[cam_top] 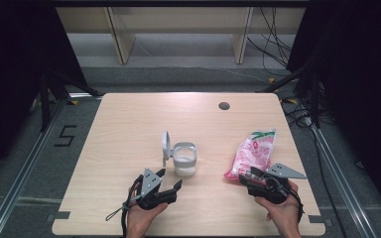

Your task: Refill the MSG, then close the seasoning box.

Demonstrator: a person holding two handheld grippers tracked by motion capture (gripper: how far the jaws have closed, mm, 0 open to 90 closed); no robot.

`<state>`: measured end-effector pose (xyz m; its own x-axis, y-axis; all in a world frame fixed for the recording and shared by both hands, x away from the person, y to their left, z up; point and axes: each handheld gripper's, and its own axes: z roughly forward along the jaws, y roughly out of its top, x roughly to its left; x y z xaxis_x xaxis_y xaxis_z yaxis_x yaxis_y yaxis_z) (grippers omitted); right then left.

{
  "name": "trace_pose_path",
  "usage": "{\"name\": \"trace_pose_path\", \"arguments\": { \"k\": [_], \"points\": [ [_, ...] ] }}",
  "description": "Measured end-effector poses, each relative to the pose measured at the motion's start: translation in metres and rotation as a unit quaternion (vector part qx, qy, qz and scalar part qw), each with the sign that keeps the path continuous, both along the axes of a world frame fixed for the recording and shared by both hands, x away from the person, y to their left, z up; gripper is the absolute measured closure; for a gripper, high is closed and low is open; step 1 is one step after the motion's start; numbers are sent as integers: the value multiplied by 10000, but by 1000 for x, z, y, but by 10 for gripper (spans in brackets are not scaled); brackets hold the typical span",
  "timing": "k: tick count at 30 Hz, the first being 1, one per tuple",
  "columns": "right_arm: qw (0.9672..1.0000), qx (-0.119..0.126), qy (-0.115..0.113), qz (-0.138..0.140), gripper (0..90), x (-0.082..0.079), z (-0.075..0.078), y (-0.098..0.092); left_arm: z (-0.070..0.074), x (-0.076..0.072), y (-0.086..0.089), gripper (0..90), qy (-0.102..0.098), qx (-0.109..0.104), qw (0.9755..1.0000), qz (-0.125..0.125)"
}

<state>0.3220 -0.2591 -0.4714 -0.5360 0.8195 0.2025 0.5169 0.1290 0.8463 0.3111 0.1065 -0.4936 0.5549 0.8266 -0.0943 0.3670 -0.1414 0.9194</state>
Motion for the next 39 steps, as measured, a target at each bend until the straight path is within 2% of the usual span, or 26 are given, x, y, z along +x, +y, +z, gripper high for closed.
{"name": "trace_pose_path", "arguments": {
  "k": [1,2,3,4,5,7,9,10,11,12,13,14,15,18,19,21,23,25,26,27,28,29,32,34,36,39],
  "points": [
    [9998,-56,-157,96,419,2,-2,-1,0,0,1,298,-25,-77,10000,-15],
    [10000,-21,54,16,419,-2,0,0,0,-1,3,298,-68,-38,9999,-71],
    [9999,5,110,-26,418,-3,0,1,1,-1,6,300,-68,75,9999,-89],
    [10000,62,5,9,417,-2,-2,2,2,-1,7,300,-79,99,9999,-78],
    [9998,-94,-135,100,417,0,-3,0,2,-1,8,299,-88,115,9999,-55],
    [9999,-90,-59,102,415,-2,-2,1,1,-2,10,300,-12,28,10000,33],
    [9997,-133,-154,134,414,-2,-3,2,3,-1,14,302,-45,170,9998,-23],
    [9996,-197,-136,158,414,-3,-3,2,3,-1,15,305,-42,159,9999,-39],
    [9997,-137,-20,181,413,-4,-2,3,4,-1,16,307,-42,169,9998,7],
    [9994,-215,-134,215,412,-4,-3,2,4,1,17,307,-76,140,9999,-13],
    [9995,-194,-97,208,412,-5,-3,3,5,0,18,306,-69,137,9999,-1],
    [9999,-24,81,148,411,-7,-3,6,5,1,18,307,-60,65,10000,-3],
    [9998,-108,32,145,410,-7,-4,5,6,1,19,307,-80,78,9999,-9],
    [9998,18,126,157,409,-9,-3,7,6,2,21,317,-37,143,9999,-4],
    [9999,23,122,119,408,-9,-3,7,6,2,22,324,-67,148,9999,-49],
    [9996,-101,-99,243,407,-7,-5,5,7,2,24,350,-49,165,9999,-7],
    [9996,-138,-72,231,407,-8,-5,5,9,2,28,377,-101,165,9998,14],
    [9996,-107,-50,242,406,-8,-6,6,10,1,31,432,-90,64,9999,95],
    [9996,-93,-45,253,406,-8,-6,6,11,2,34,468,-228,135,9996,79],
    [9996,-82,-42,254,405,-9,-6,6,12,2,35,519,-279,84,9994,182],
    [9998,-27,9,195,405,-10,-6,7,12,2,37,580,-281,76,9994,197],
    [9996,-124,-90,256,405,-9,-6,5,13,4,39,602,-293,87,9994,182],
    [9997,-4,-4,262,405,-10,-7,5,15,4,41,713,-281,109,9993,209],
    [9996,-25,-11,271,405,-10,-7,5,16,6,42,776,-302,159,9992,209],
    [9996,-49,2,263,406,-10,-7,5,18,9,43,813,-304,228,9990,214],
    [9996,-58,66,253,406,-12,-6,5,21,13,42,852,-344,194,9991,143]
  ]
}}
